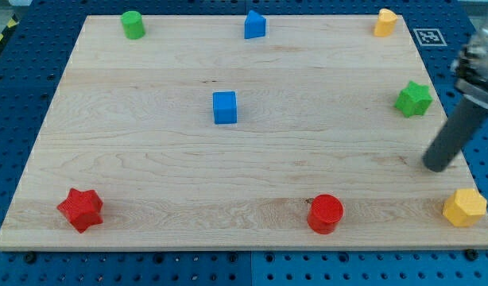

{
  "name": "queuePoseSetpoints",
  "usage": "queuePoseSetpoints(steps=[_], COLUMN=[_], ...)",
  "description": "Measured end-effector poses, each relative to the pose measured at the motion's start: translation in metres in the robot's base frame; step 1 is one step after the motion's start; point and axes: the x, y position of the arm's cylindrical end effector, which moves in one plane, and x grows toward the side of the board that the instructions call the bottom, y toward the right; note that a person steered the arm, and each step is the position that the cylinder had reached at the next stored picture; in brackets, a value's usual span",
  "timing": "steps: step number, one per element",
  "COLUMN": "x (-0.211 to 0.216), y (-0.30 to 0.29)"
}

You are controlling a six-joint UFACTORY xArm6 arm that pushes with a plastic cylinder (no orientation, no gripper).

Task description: Move yellow hexagon towards center left

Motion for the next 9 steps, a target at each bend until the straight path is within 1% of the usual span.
queuePoseSetpoints(steps=[2,3,4,5,9], x=[0.050,0.076,0.085,0.086,0.080], y=[0.066,0.080,0.047,0.016,0.008])
